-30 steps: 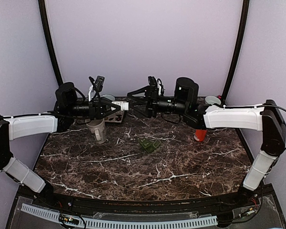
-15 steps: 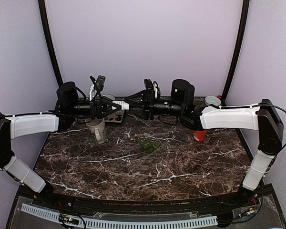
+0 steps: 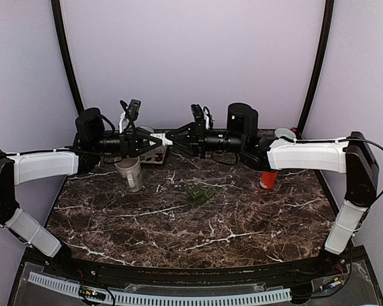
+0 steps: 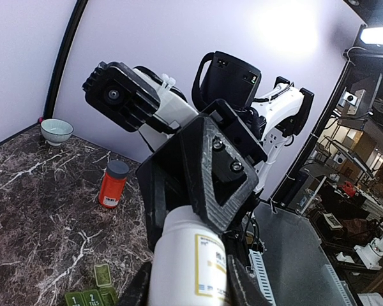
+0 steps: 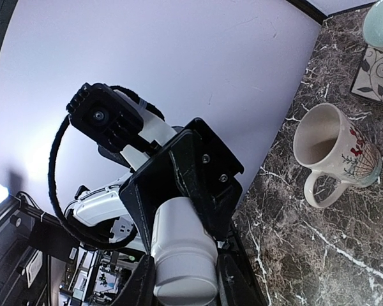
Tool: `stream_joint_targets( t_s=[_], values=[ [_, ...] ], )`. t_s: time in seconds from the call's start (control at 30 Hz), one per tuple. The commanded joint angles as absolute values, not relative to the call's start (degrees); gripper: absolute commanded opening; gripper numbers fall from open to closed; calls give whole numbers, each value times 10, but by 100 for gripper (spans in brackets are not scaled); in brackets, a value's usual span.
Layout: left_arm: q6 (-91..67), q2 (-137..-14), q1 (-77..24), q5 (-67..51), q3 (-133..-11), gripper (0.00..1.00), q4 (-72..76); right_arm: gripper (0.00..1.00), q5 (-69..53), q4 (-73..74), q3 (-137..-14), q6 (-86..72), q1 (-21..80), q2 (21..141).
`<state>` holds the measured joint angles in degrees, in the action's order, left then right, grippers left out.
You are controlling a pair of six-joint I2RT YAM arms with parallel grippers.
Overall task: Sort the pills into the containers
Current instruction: Unscrew the lid of the pill bottle.
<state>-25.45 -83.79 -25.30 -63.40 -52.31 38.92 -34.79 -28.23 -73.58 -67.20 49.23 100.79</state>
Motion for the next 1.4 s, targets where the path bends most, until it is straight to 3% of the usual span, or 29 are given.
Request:
stream_joint_targets(
  t_s=[0.0, 0.47, 0.77, 1.13, 1.37],
  values=[
    [-258, -834, -258, -643, -539, 0, 394, 0, -358, -274, -761, -627, 502, 1006],
    [-435, -853, -258, -716, -567, 0, 507, 0, -388, -114, -809, -276, 502, 992],
    [-525, -861, -258, -750, -583, 0, 558, 0, -279, 24, -833, -46, 539, 963],
    [-809, -938, -258, -791, -597, 0, 881, 0, -243, 12, -818, -1, 550, 952],
    [-810, -936, -258, -792, -602, 0, 877, 0, -226, 13, -818, 14, 557, 949]
  ],
)
